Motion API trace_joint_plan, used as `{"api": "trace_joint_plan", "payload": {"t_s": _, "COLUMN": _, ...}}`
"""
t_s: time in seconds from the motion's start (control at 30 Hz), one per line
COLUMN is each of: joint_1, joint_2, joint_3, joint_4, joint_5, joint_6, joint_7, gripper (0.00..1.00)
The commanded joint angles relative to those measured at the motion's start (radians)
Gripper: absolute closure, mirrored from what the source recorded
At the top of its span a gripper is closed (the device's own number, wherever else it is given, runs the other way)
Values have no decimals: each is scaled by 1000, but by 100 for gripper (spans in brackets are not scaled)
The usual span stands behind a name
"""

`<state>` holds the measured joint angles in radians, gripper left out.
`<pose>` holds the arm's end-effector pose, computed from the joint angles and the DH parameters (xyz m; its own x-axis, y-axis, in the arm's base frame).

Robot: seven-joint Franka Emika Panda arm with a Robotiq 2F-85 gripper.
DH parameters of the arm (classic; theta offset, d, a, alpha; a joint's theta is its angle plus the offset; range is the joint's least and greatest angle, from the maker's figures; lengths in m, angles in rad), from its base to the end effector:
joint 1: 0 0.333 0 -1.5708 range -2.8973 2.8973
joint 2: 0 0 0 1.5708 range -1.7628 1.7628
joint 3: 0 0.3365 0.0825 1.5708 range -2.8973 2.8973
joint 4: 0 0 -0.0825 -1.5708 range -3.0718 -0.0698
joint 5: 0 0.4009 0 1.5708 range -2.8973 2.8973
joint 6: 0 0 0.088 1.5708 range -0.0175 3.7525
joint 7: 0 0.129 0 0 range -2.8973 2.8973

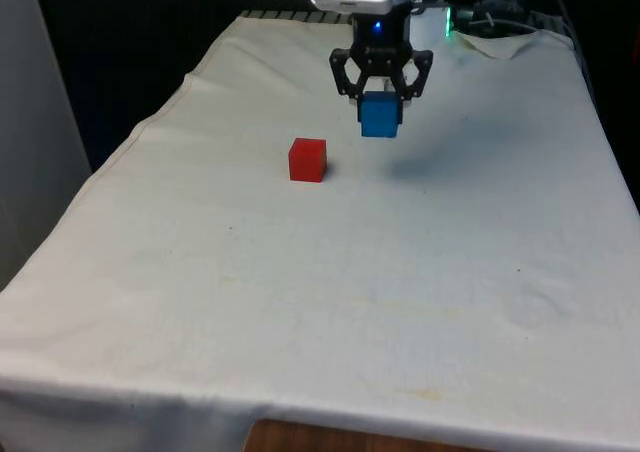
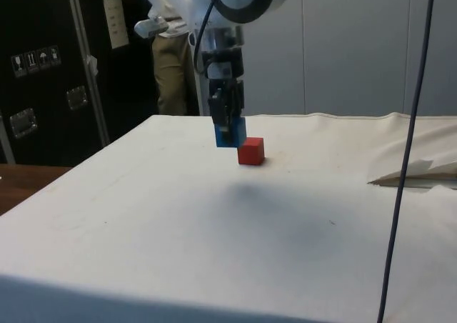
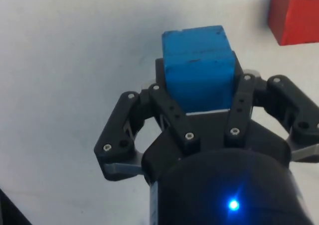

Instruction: Stack the two cubes.

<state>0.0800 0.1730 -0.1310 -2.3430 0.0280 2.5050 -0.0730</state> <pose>0.5268 -0.0277 0.2444 1.0000 0.0012 -0.0096 0.0013 -1.0000 0.0054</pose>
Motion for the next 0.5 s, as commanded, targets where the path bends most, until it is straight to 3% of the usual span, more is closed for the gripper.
{"api": "trace_joint_plan", "payload": {"t_s": 0.0, "joint_1": -8, "joint_2": -1, "joint_3": 2, "joint_4": -3, "joint_5": 24, "joint_6": 11, "joint_7": -26, "gripper": 98}}
{"api": "trace_joint_plan", "payload": {"t_s": 0.07, "joint_1": -1, "joint_2": 0, "joint_3": -9, "joint_4": 0, "joint_5": 13, "joint_6": 4, "joint_7": -21, "gripper": 98}}
{"api": "trace_joint_plan", "payload": {"t_s": 0.1, "joint_1": -10, "joint_2": -1, "joint_3": -10, "joint_4": -4, "joint_5": 45, "joint_6": 17, "joint_7": -60, "gripper": 98}}
{"api": "trace_joint_plan", "payload": {"t_s": 0.37, "joint_1": -12, "joint_2": 0, "joint_3": -45, "joint_4": -14, "joint_5": 103, "joint_6": 23, "joint_7": -162, "gripper": 98}}
{"api": "trace_joint_plan", "payload": {"t_s": 0.4, "joint_1": -4, "joint_2": 3, "joint_3": -51, "joint_4": -7, "joint_5": 79, "joint_6": 11, "joint_7": -136, "gripper": 98}}
{"api": "trace_joint_plan", "payload": {"t_s": 0.43, "joint_1": -13, "joint_2": -1, "joint_3": -54, "joint_4": -17, "joint_5": 115, "joint_6": 22, "joint_7": -185, "gripper": 98}}
{"api": "trace_joint_plan", "payload": {"t_s": 0.47, "joint_1": -13, "joint_2": -2, "joint_3": -59, "joint_4": -19, "joint_5": 120, "joint_6": 21, "joint_7": -198, "gripper": 98}}
